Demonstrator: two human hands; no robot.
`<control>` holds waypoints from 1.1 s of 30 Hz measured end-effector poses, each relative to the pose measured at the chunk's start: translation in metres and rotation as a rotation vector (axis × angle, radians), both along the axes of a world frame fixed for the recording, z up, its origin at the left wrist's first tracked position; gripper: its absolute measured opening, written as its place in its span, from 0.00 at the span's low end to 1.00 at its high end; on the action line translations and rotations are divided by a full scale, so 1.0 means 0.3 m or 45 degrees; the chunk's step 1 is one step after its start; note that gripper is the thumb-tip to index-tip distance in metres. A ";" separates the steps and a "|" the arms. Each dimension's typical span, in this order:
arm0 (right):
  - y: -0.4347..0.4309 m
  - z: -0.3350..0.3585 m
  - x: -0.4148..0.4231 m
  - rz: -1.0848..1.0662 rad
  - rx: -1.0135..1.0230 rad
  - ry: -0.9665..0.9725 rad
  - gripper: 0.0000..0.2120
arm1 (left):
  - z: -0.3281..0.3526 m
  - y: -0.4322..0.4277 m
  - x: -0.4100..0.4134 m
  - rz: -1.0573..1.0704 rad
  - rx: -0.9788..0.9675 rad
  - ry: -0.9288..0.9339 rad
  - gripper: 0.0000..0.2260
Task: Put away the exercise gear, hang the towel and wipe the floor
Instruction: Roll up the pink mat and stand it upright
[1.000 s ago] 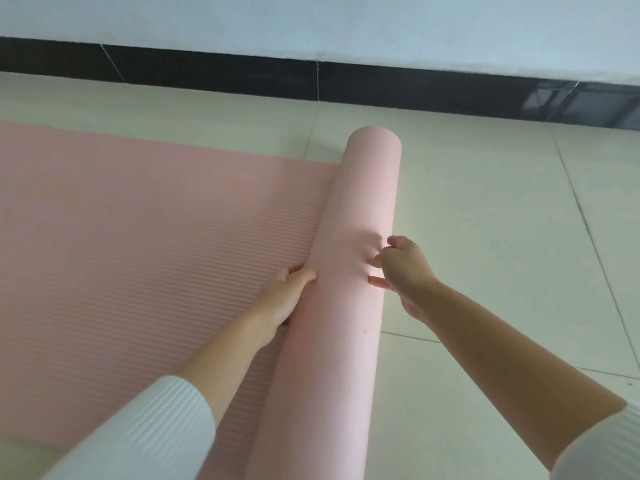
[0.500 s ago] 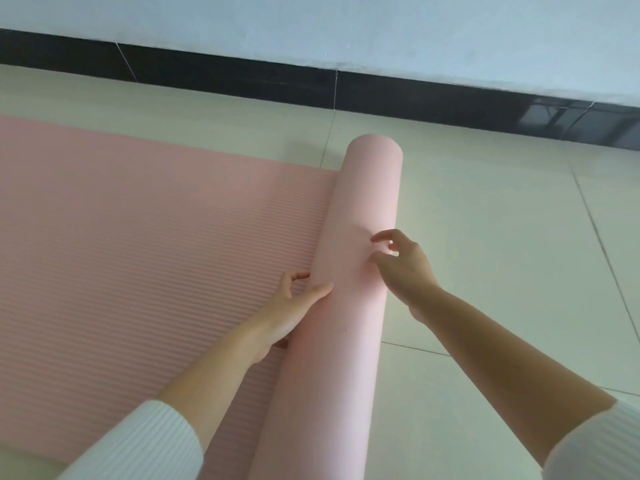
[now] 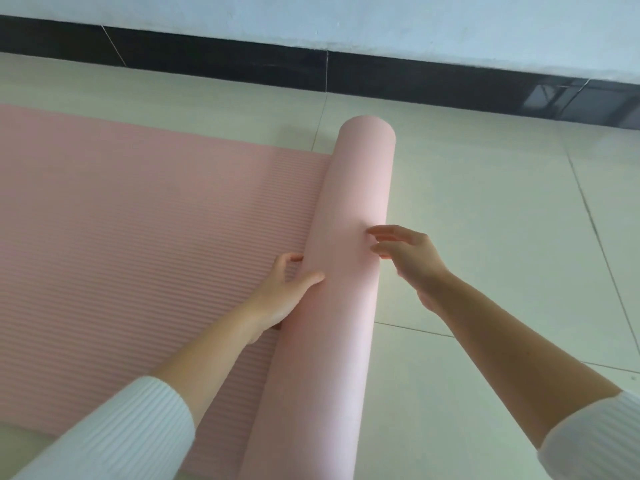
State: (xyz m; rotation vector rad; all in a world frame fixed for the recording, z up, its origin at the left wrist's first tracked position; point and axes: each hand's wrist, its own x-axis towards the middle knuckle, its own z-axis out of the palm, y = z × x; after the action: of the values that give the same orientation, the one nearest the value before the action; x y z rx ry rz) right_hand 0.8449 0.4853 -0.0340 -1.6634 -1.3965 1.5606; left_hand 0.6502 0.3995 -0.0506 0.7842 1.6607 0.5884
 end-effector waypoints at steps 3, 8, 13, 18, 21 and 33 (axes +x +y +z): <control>0.013 0.017 -0.076 0.093 0.041 -0.015 0.12 | -0.034 -0.006 -0.057 0.153 0.153 0.182 0.19; 0.024 0.060 -0.240 0.113 0.112 0.089 0.14 | 0.002 0.008 -0.139 0.249 0.507 0.439 0.07; 0.025 0.094 -0.376 -0.085 0.006 0.351 0.18 | 0.050 -0.012 -0.224 0.050 0.206 0.362 0.17; 0.027 0.019 -0.434 -0.083 -0.060 0.046 0.22 | 0.033 -0.023 -0.365 0.249 0.128 0.379 0.28; 0.004 -0.043 -0.451 0.078 -0.188 -0.167 0.32 | 0.021 -0.031 -0.460 0.348 0.277 0.582 0.19; -0.042 -0.095 -0.617 0.172 -0.488 0.260 0.28 | 0.020 -0.066 -0.605 0.297 0.055 0.136 0.14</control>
State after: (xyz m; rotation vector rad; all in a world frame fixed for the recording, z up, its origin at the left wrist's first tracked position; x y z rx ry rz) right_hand 0.6598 0.4728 -0.0624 -1.5806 -1.1780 2.1175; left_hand 0.4687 0.3797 -0.0446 0.6665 1.8585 0.7579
